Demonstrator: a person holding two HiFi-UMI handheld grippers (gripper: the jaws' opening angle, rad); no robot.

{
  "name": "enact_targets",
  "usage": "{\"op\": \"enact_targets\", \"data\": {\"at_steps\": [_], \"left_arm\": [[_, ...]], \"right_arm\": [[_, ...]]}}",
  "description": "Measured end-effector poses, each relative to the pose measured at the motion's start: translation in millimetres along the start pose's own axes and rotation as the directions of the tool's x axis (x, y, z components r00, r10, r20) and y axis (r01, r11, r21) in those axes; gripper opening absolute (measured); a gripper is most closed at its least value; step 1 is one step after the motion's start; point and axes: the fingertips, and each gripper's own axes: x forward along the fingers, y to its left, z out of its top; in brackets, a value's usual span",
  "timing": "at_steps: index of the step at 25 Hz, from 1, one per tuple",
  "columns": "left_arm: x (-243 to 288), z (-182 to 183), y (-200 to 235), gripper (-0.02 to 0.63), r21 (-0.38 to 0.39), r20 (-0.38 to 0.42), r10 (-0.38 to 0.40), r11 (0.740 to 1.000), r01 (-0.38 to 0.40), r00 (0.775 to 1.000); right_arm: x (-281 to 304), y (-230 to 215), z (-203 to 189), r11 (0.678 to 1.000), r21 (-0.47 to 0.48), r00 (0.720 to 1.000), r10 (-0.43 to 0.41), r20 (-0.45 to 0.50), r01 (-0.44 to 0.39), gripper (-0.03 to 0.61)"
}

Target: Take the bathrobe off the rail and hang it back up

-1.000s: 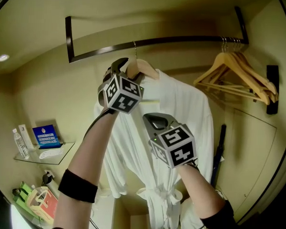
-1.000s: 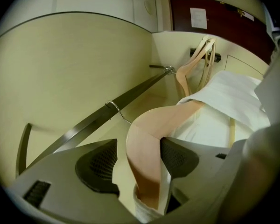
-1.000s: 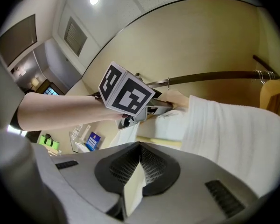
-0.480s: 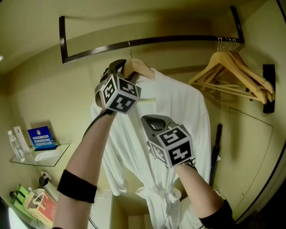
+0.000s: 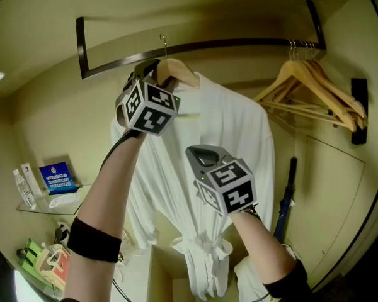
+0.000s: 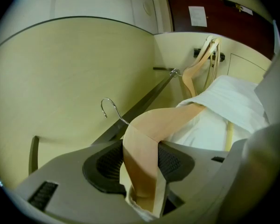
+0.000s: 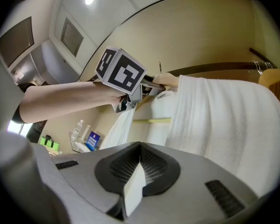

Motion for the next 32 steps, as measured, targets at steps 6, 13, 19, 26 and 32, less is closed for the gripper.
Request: {"op": "enact_targets", "data": {"at_steps": [6,13,19,26,32], "left_arm": [[-19,-5,-5,0.202,0.022,-0.041,-0.007,1.000,0.008,0.999],[-52,-20,-25,0.202,0.009,-0.101,-0.002,1.000,0.003,0.995],[-84,-38,-62,0.202,-0.010,-0.171,-0.016,1.000,0.015,0.985],[-127,-67,-122,0.202,-0.045,-0.258,-0.035,0.999,0.024,0.966],[-161,-93,-159,0.201,-0.061,-0.302,-0.030,0.998,0.012,0.953]], "right_arm": [[-11,10,4,1.000,0.006,1.000,0.024,0.011,-0.024,0.017],[-35,27,-19,0.996,0.047,0.997,0.073,-0.005,-0.073,0.017],[-59,45,-50,0.986,0.105,0.991,0.132,-0.036,-0.128,0.017],[-93,53,-98,0.971,0.177,0.982,0.178,-0.069,-0.164,0.017],[-109,67,-152,0.957,0.242,0.971,0.195,-0.138,-0.158,0.017]]}}
